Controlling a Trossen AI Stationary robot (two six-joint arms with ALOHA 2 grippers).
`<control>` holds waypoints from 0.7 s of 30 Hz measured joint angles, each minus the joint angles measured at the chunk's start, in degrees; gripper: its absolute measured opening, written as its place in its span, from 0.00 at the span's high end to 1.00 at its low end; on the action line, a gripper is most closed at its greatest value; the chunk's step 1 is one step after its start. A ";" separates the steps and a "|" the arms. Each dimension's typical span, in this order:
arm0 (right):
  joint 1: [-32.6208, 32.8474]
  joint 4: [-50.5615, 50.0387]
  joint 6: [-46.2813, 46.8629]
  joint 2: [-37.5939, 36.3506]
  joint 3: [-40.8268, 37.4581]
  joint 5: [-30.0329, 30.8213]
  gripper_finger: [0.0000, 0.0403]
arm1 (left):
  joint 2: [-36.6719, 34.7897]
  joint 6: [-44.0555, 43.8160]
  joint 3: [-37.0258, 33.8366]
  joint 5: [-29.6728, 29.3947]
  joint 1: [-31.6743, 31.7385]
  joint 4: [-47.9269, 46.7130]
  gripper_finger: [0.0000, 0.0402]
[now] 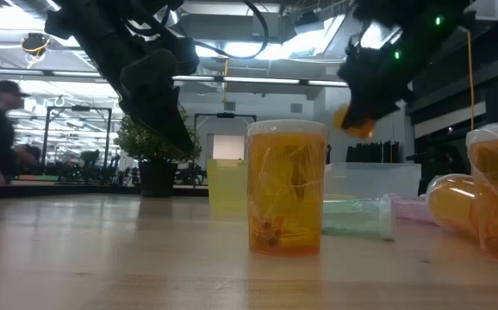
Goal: Pick and place medicine bottles into bin by pill shape (circle, oval)
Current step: Put the large orange pill bottle into the transparent bin
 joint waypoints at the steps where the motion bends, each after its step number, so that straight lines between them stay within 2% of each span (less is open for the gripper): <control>1: -0.80 -0.06 0.94 0.00 -1.08 -0.45 0.59 | 0.00 0.00 0.00 0.00 0.00 -0.02 0.99; 9: -3.36 4.63 7.79 0.02 -6.79 -3.46 0.53 | 0.00 1.51 0.00 0.04 0.00 0.00 0.99; 17: -3.36 11.13 0.76 0.02 -7.00 -3.52 0.47 | 0.00 1.51 0.00 0.04 0.00 0.01 0.99; 21: -3.36 13.08 0.42 0.02 -7.00 -3.47 0.46 | 0.00 1.51 0.00 0.04 0.00 0.02 0.99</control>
